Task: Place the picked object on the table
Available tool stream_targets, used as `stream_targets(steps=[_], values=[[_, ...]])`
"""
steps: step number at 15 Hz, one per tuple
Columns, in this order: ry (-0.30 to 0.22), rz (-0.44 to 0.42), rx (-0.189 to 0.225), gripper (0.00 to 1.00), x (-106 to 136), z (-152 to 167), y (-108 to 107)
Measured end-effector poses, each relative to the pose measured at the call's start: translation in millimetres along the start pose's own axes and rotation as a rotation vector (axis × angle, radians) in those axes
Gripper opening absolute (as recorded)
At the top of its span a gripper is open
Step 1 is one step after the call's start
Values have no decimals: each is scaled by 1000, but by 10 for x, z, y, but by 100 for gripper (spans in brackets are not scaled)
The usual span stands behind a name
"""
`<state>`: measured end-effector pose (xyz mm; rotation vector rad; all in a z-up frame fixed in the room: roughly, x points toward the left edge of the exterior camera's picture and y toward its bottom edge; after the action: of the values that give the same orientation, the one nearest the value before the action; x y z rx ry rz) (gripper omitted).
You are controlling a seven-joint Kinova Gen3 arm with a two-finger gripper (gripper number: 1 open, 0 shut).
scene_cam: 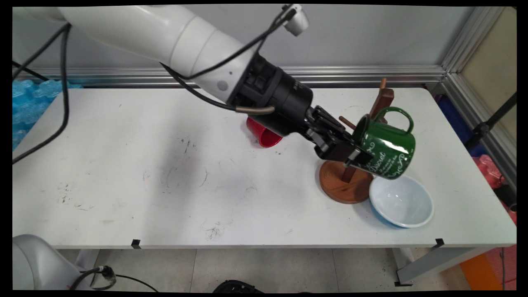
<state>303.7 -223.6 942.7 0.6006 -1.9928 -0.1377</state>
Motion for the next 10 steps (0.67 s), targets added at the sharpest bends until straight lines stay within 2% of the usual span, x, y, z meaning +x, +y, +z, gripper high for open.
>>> stream_targets(steps=[3, 10], values=[[-28, 30, 34, 0, 5, -190, 9], [-121, 81, 147, 0, -66, -687, -93]])
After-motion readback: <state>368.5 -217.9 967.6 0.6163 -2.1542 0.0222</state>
